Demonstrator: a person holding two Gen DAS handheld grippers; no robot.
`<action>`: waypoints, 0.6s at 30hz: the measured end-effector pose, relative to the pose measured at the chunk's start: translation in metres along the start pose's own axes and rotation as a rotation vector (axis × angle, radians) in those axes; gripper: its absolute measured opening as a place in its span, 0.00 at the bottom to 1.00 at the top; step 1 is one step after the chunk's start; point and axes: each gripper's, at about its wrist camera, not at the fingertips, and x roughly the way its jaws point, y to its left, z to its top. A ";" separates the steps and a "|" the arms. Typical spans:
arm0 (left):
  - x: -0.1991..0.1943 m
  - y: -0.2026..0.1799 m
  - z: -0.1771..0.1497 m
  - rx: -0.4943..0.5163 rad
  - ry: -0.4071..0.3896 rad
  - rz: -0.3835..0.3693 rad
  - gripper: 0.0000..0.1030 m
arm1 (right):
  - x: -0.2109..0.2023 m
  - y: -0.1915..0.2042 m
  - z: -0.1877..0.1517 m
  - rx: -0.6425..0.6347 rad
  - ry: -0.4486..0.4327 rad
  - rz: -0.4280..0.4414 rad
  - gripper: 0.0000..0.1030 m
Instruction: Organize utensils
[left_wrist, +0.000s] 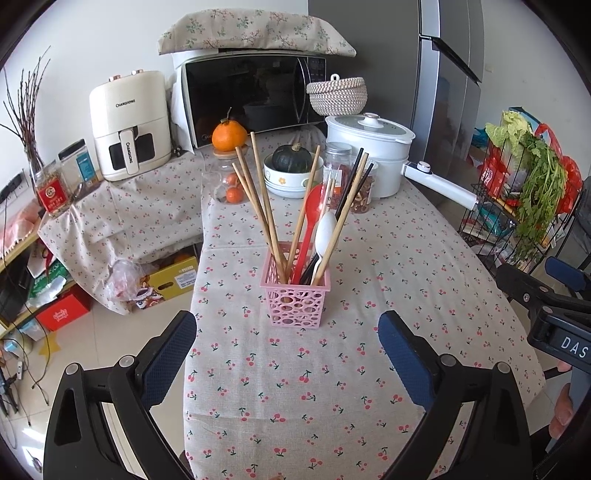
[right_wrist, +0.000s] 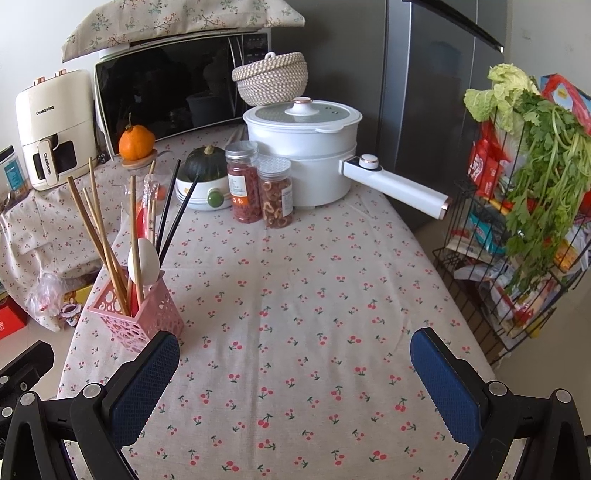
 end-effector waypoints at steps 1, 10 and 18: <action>0.000 0.000 0.000 0.000 0.000 -0.001 0.97 | 0.000 0.000 0.000 0.000 0.001 0.000 1.00; 0.000 -0.001 0.000 0.001 -0.001 0.000 0.97 | 0.001 0.003 -0.001 -0.017 0.002 -0.006 1.00; 0.000 -0.001 0.000 0.002 -0.001 -0.001 0.97 | 0.002 0.003 -0.001 -0.016 0.006 -0.006 1.00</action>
